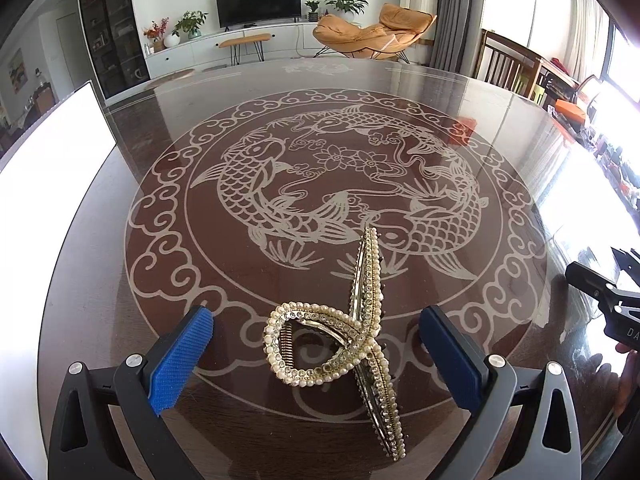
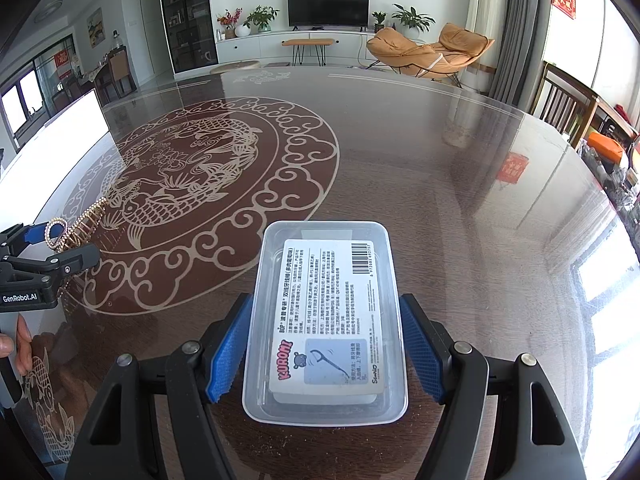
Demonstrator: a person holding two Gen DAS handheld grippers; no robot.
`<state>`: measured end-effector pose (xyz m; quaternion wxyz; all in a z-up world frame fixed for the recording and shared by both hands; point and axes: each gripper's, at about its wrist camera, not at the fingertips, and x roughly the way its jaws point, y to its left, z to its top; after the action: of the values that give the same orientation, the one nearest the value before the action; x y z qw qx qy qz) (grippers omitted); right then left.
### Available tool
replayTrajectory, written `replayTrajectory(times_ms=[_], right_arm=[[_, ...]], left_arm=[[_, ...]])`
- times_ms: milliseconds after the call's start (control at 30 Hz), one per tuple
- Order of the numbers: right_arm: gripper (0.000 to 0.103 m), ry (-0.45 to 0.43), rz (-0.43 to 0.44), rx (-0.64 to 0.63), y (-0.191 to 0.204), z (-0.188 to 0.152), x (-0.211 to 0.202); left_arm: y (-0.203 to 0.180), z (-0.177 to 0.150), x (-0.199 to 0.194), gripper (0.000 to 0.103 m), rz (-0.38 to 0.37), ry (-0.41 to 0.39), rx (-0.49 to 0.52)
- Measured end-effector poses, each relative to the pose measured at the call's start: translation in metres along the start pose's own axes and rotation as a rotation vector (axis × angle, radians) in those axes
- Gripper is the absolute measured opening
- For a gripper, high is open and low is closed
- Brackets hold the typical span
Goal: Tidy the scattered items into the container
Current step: 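Lift the clear box and pearl clip and carry them toward the cardboard box, then lower the clip and clear box into the cardboard box and open both grippers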
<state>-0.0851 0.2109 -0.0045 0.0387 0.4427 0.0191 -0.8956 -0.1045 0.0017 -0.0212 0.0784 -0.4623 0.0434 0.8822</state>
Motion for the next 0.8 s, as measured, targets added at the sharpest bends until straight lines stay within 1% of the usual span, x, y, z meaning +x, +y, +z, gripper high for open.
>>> replayTrajectory(times_ms=[33, 67, 100, 133, 233, 300, 433, 567, 633, 700, 800], right_arm=[[0.073, -0.001, 0.004, 0.003, -0.001, -0.001, 0.000], [0.070, -0.002, -0.003, 0.002, -0.001, -0.002, -0.001], [0.068, -0.004, -0.011, -0.005, -0.001, -0.003, -0.002], [0.063, -0.003, -0.018, -0.007, 0.000, -0.004, -0.004], [0.062, 0.004, -0.010, 0.017, 0.001, -0.014, -0.013], [0.062, 0.005, 0.026, 0.035, 0.004, -0.022, -0.022], [0.062, -0.006, 0.100, 0.032, 0.021, -0.031, -0.043], [0.062, -0.002, 0.186, 0.002, 0.052, -0.029, -0.057], [0.062, -0.012, 0.236, -0.018, 0.073, -0.020, -0.065], [0.062, -0.031, 0.290, -0.055, 0.101, -0.005, -0.074], [0.062, -0.069, 0.386, -0.133, 0.156, 0.024, -0.091]], left_arm=[[-0.001, 0.002, -0.001, 0.092, -0.008, -0.004, 0.008], [-0.004, 0.003, -0.005, 0.076, -0.015, -0.026, 0.021], [-0.005, 0.004, -0.008, 0.043, -0.016, -0.043, 0.026], [-0.004, 0.003, -0.009, 0.043, -0.027, -0.035, 0.015], [0.002, -0.004, -0.019, 0.043, -0.096, -0.032, -0.040], [0.005, -0.014, -0.026, 0.043, -0.146, -0.026, -0.086], [0.004, -0.037, -0.043, 0.043, -0.198, -0.019, -0.125], [0.019, -0.047, -0.077, 0.043, -0.244, -0.055, -0.176], [0.036, -0.044, -0.103, 0.043, -0.242, -0.100, -0.193], [0.062, -0.041, -0.133, 0.043, -0.225, -0.154, -0.221], [0.115, -0.039, -0.179, 0.043, -0.153, -0.227, -0.266]])
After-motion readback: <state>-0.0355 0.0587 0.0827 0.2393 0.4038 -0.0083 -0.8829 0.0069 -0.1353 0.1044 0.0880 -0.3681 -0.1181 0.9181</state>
